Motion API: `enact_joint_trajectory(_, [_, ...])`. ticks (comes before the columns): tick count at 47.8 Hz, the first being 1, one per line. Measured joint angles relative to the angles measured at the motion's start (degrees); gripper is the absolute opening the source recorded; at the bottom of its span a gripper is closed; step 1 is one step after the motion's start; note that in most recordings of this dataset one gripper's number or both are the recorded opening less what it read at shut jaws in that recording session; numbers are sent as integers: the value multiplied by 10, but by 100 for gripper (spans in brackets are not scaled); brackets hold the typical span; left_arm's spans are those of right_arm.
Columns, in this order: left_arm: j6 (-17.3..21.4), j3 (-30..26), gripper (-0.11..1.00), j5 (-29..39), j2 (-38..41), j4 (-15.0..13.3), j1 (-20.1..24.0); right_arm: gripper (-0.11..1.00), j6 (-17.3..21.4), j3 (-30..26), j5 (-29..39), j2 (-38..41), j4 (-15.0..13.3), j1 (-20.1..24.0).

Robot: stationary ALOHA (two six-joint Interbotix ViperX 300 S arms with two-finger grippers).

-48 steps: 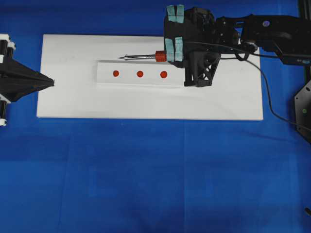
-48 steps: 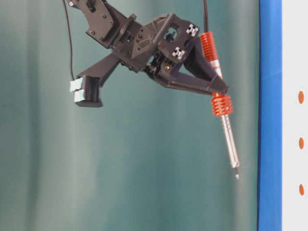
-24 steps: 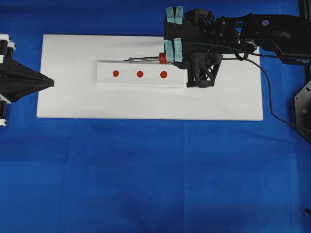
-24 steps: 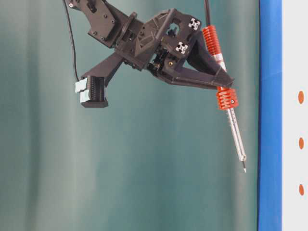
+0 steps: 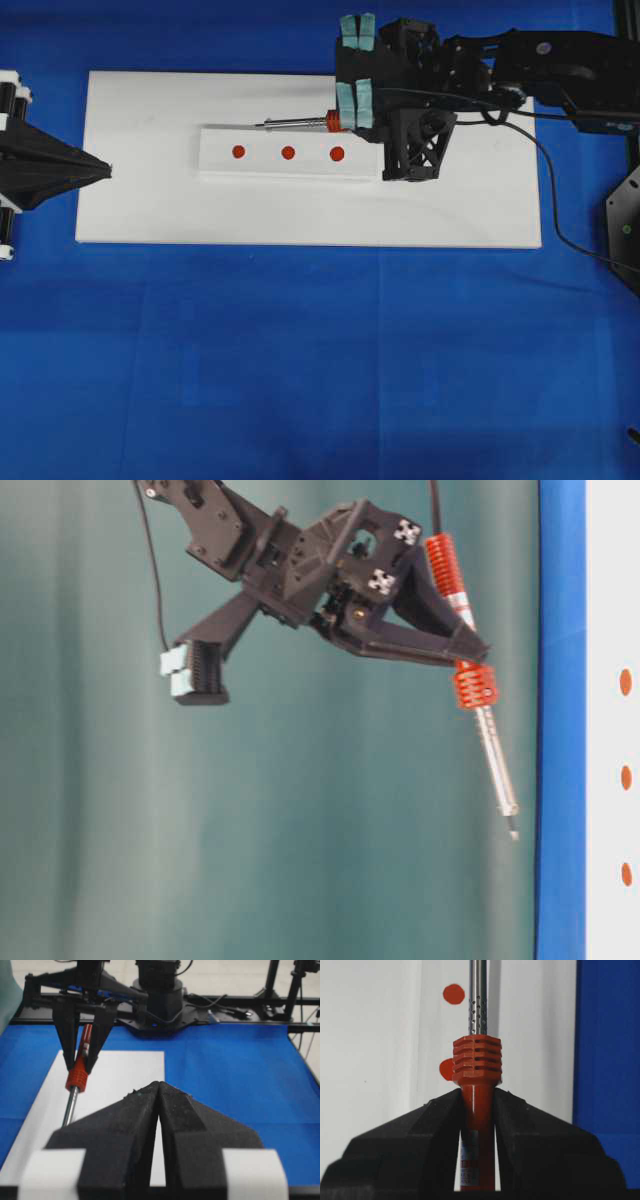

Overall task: Touch the tip of the soldering iron to the mark.
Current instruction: 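Tilt the iron tip down toward the leftmost red dot, then hold the iron tip against the leftmost red dot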

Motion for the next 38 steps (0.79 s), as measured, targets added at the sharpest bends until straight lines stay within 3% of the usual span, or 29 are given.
enact_joint_trajectory(38, [0, 0, 0, 0, 0, 0, 1, 6, 0, -17, -61, 98, 3, 12])
